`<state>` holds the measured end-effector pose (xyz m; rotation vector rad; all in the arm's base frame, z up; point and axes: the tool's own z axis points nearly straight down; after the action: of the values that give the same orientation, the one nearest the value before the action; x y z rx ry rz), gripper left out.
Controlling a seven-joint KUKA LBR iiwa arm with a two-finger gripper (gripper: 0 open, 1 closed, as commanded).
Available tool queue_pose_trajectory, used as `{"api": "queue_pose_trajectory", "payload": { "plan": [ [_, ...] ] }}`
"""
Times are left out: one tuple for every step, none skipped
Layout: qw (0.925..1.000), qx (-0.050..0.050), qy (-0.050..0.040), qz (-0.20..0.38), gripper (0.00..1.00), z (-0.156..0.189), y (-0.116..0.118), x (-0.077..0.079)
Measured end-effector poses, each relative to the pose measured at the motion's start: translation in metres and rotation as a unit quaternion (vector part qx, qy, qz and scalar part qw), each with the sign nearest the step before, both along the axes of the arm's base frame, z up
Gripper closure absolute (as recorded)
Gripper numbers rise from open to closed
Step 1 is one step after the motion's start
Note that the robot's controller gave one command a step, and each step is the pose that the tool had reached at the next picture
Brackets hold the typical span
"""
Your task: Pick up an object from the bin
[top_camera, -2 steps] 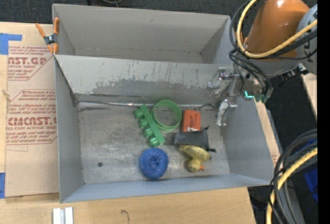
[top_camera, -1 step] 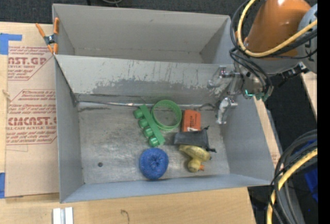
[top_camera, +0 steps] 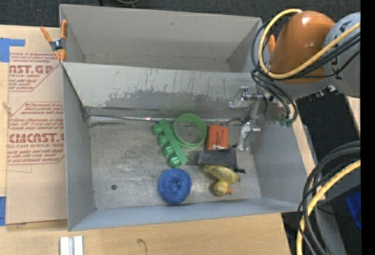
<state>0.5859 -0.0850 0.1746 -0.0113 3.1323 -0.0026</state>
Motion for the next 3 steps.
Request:
{"api": "queue_pose_trajectory", "payload": {
  "plan": [
    [0.9998,0.001,0.0019,-0.017,0.0,-0.061,0.001,-0.011],
    [0.9998,-0.003,-0.0068,-0.017,0.0,-0.094,0.007,-0.011],
    [0.9983,-0.004,-0.0172,0.056,0.0,-0.09,0.004,-0.028]
  ]
}}
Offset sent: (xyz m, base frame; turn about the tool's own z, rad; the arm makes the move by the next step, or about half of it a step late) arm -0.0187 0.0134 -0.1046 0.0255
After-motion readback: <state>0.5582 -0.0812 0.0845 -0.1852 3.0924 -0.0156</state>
